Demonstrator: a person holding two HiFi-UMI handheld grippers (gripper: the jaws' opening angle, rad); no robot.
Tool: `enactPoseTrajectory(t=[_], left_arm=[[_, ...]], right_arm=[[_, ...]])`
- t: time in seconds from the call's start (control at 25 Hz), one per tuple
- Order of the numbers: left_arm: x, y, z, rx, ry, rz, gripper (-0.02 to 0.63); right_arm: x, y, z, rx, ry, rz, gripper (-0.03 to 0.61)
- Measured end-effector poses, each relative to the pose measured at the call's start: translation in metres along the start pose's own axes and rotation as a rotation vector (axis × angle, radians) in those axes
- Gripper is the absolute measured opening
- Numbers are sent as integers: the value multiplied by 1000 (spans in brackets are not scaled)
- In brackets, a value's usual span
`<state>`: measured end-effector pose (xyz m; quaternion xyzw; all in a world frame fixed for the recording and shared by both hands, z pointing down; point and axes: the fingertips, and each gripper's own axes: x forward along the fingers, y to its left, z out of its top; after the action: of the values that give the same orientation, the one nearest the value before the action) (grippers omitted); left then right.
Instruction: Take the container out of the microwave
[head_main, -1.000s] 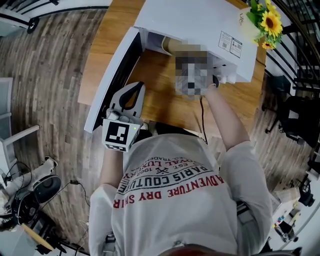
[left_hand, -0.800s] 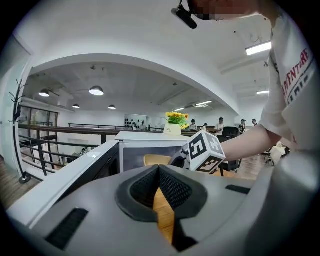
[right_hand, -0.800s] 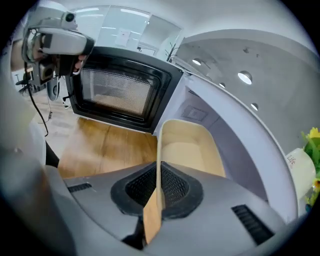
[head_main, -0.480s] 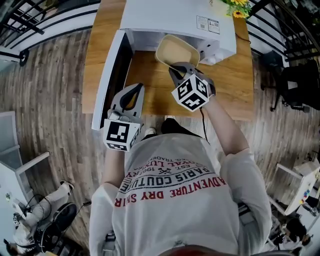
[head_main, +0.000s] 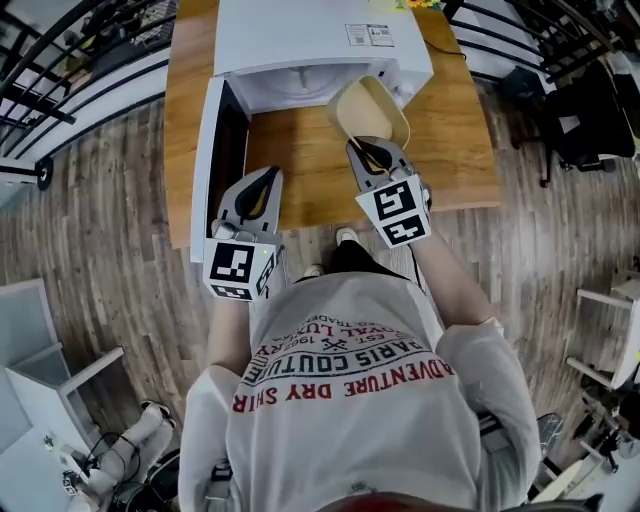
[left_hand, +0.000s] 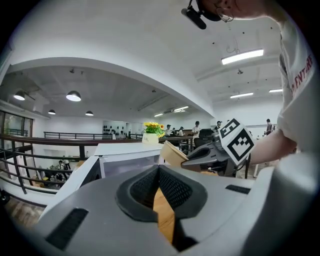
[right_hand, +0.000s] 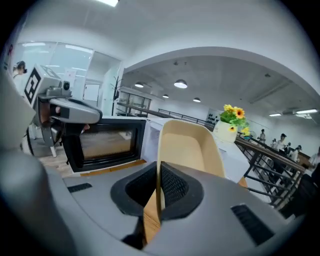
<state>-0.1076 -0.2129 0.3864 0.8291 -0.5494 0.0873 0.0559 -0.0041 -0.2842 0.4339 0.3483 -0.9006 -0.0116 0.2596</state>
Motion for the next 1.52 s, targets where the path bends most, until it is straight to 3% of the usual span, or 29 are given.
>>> enactPoseTrajectory(t=[0.2,0.56,0.92,1.52], left_arm=[[2,-1,8,9,-18,-10,14],[6,6,23,3,-48,22,14],[11,4,26,24,-41,13,14],[20,5,35,40,-55,-1,14]], right_arm=[[-34,-15,5,86,-78,-95,35],[-64,-37,17,87,-198,-191,34],[-61,-44,17,101,-192,-225,32],[-52,-45,36,121,-264,-187,32]])
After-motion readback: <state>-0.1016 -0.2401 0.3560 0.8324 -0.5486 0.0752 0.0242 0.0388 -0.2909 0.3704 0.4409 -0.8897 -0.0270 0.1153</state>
